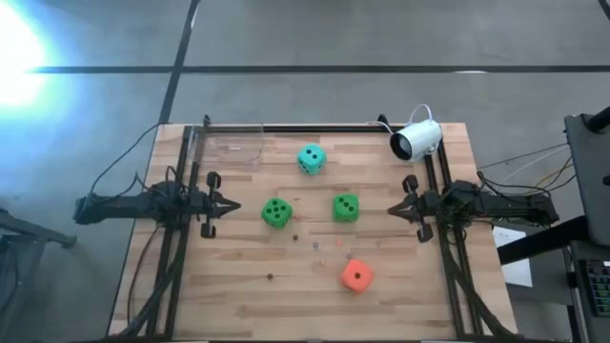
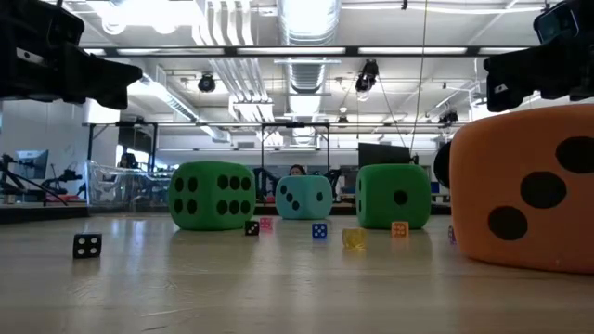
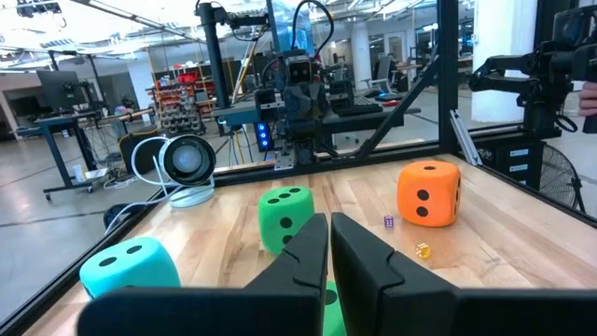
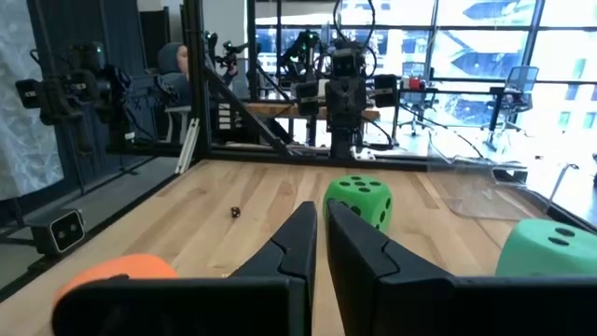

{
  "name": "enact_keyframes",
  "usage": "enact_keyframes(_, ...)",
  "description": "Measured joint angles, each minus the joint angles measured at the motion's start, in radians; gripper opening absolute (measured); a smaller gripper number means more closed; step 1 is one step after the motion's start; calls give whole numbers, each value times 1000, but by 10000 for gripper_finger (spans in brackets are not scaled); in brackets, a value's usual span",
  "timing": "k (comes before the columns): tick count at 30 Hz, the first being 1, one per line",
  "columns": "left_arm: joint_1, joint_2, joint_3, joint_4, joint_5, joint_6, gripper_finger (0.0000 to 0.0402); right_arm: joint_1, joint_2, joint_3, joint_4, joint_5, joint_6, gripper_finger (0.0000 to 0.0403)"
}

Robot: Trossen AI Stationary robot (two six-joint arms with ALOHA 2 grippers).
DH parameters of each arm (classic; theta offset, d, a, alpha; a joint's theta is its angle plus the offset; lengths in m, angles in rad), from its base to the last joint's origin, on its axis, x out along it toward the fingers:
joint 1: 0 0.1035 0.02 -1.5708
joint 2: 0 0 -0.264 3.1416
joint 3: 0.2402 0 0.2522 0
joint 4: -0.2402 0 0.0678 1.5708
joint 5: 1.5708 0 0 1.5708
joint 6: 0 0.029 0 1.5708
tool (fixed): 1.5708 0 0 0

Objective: Pick & Place Dice

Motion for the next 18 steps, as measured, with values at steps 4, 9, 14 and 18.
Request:
enact_keyframes(4, 0, 0, 0, 0, 0, 0, 22, 0, 0, 0, 16, 0, 0, 27)
enact_keyframes(9, 0, 0, 0, 0, 0, 0, 22, 0, 0, 0, 31, 0, -24, 27)
enact_keyframes(14, 0, 0, 0, 0, 0, 0, 22, 0, 0, 0, 28, 0, -28, 27)
enact_keyframes(18, 0, 0, 0, 0, 0, 0, 22, 0, 0, 0, 27, 0, -47, 27)
